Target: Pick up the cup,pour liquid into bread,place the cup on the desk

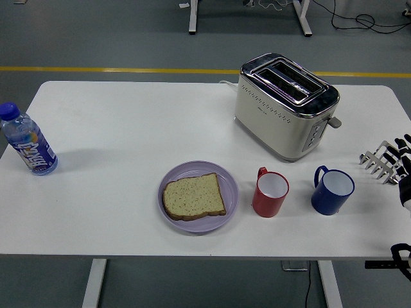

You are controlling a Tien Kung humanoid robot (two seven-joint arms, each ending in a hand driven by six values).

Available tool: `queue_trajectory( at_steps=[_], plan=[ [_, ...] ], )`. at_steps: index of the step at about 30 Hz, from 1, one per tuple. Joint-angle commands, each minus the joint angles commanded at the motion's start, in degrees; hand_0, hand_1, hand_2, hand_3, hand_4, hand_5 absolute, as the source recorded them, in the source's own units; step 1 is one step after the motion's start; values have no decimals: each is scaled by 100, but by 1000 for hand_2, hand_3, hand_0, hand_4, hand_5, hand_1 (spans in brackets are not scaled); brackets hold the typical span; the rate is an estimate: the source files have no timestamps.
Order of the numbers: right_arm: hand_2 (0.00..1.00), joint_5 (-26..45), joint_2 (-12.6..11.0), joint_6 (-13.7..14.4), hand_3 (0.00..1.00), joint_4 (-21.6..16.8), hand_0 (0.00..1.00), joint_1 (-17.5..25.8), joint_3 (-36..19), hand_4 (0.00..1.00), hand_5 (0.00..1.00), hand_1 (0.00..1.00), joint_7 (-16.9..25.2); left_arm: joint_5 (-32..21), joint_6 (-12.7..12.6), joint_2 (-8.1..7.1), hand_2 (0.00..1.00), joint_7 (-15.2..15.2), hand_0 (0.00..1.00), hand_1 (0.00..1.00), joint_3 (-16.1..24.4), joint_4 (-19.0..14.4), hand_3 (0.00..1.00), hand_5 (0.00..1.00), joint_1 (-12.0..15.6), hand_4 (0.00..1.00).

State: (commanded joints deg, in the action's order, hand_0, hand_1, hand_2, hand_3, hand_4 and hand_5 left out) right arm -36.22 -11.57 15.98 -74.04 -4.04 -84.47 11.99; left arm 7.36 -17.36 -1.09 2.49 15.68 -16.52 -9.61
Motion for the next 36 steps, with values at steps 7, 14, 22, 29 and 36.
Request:
queue_trajectory(
  at_steps=[7,14,22,29,36],
  plan=[
    [681,-515,-100,381,666,-183,715,85,43,731,164,617,39,-56,-1,2,699,-12,686,696,-27,3,558,998,-6,256],
    [789,-1526,-262,640,767,-545,788,243,167,850,148,711,-158,-68,2,-2,698,-11,687,695,-33,4,555,998,-21,256],
    [879,-2494,-353,817,856,-871,868,359,326,902,109,793,-404,-162,2,-9,699,-44,687,694,-86,5,555,998,-65,257],
    [908,-3049,-423,1043,891,-1116,900,464,532,923,87,812,-648,-205,2,-15,699,-59,687,694,-108,6,553,998,-83,257],
    [935,-3572,-505,1275,920,-1501,935,613,785,950,68,841,-1059,-229,4,-24,698,-69,685,694,-122,8,552,998,-112,255]
  ],
)
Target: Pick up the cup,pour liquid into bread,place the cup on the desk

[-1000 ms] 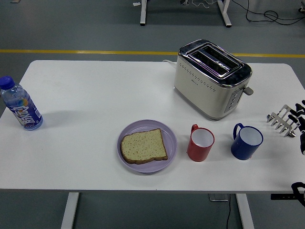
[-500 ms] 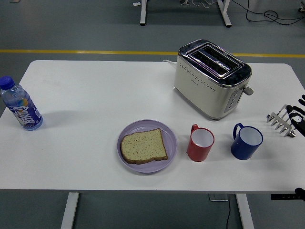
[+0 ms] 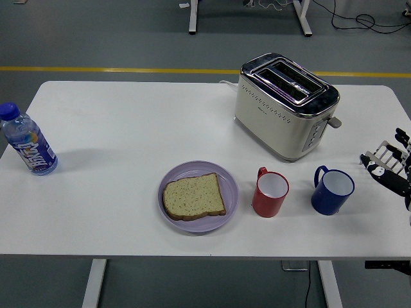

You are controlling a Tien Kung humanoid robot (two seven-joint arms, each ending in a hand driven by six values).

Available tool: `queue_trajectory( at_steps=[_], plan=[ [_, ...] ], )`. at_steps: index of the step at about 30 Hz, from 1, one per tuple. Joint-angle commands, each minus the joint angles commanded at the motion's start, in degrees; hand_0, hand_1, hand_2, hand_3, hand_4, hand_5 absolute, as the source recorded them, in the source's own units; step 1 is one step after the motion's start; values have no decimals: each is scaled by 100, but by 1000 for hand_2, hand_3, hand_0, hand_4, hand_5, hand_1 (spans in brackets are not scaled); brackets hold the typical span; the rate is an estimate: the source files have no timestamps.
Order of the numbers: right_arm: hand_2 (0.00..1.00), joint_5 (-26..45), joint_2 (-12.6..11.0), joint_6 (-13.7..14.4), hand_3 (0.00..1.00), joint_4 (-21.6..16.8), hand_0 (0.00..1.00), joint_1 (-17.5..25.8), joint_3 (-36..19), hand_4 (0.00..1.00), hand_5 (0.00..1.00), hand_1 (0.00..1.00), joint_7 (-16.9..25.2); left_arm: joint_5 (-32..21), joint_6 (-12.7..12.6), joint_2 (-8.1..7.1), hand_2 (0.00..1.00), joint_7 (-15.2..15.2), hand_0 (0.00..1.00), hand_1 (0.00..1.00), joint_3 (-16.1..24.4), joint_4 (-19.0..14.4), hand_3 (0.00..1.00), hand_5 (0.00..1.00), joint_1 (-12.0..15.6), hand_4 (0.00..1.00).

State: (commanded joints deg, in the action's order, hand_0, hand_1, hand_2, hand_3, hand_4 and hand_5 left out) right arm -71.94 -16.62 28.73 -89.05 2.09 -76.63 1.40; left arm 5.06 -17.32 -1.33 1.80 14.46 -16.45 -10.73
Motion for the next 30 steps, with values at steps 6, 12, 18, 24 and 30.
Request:
queue_trajectory(
  at_steps=[6,12,18,24,30],
  plan=[
    [934,-423,-32,311,914,-220,939,120,249,954,65,842,-375,-7,-1,-1,697,-1,684,693,-2,1,551,998,-18,255],
    [937,-394,-16,505,919,-215,940,177,412,964,67,843,-310,34,0,-2,697,14,684,693,22,2,551,998,-18,255],
    [938,354,40,825,921,56,945,192,701,971,68,843,664,117,1,3,696,44,683,691,69,-1,550,998,-16,254],
    [936,825,66,825,924,232,945,231,961,968,58,843,1480,124,3,4,697,43,683,691,71,-3,551,998,-15,254],
    [933,997,109,825,928,424,947,212,1166,968,56,838,1814,151,6,-1,696,47,684,691,82,-6,550,998,-6,254]
  ],
)
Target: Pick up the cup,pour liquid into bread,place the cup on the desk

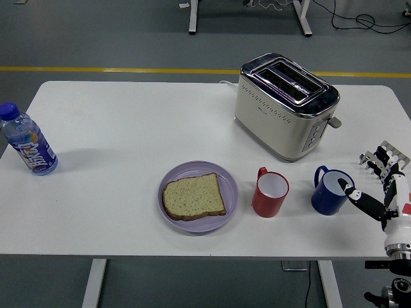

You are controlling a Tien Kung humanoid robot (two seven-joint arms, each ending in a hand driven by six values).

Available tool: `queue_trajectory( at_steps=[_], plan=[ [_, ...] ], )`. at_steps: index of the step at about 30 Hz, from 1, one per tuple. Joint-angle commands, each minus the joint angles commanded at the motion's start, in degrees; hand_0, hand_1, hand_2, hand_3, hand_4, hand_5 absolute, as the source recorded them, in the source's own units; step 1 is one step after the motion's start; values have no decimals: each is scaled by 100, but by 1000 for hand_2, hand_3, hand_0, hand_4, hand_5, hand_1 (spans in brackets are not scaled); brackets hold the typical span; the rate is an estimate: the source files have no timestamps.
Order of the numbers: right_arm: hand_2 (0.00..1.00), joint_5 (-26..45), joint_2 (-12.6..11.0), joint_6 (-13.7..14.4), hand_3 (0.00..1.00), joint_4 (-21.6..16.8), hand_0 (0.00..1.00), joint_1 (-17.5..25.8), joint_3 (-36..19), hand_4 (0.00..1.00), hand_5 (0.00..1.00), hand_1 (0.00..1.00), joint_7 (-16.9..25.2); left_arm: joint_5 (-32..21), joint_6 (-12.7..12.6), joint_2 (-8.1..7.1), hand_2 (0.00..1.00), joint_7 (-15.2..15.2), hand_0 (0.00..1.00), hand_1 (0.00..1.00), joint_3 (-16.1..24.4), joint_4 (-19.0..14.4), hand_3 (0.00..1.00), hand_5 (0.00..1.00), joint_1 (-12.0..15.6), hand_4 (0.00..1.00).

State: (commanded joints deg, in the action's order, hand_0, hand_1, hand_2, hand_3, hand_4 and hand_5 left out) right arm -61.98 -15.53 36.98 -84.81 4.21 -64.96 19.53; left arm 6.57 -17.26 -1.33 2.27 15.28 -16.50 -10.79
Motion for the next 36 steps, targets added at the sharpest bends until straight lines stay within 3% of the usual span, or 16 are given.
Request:
queue_trajectory(
  at_steps=[16,36],
  plan=[
    [933,173,73,0,930,764,946,-270,253,969,54,838,268,11,-1,2,696,15,684,692,18,1,551,998,-18,254],
    [937,302,176,0,938,1314,951,-510,458,978,39,838,384,-17,-1,9,697,19,685,693,8,0,556,998,-42,254]
  ],
)
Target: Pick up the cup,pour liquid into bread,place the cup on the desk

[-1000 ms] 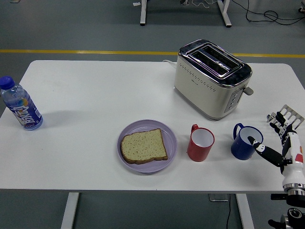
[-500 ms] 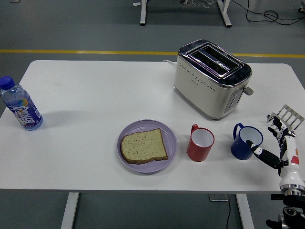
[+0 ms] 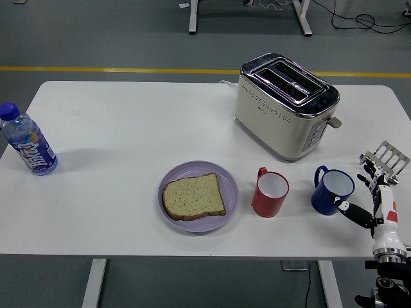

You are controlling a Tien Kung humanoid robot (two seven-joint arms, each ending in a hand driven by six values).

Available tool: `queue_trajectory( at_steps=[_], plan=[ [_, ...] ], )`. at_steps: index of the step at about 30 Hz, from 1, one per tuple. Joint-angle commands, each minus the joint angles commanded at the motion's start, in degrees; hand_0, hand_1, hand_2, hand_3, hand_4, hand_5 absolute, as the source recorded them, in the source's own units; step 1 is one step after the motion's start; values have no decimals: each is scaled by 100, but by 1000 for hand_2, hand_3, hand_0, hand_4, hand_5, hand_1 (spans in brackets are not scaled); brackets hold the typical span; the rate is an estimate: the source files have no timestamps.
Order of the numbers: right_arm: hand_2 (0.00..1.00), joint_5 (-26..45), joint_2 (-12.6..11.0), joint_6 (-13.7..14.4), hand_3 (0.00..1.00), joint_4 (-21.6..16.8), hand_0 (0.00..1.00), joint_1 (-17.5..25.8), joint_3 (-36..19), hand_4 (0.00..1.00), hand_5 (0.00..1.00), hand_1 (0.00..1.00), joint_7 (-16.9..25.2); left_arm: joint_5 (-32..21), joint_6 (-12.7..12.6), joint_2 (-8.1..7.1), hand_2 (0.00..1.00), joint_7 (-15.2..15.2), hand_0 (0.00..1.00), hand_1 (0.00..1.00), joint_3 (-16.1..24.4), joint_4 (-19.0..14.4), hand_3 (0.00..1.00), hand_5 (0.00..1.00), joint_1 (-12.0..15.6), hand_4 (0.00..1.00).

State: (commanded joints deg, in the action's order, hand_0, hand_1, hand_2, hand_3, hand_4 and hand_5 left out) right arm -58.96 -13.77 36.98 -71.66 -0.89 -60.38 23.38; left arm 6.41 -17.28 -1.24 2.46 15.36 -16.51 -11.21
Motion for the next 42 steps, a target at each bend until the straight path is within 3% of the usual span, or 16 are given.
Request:
queue_trajectory(
  at_steps=[42],
  plan=[
    [934,573,152,0,934,713,953,-542,560,979,22,836,190,2,-9,14,698,22,686,695,15,-6,557,998,-23,255]
  ],
)
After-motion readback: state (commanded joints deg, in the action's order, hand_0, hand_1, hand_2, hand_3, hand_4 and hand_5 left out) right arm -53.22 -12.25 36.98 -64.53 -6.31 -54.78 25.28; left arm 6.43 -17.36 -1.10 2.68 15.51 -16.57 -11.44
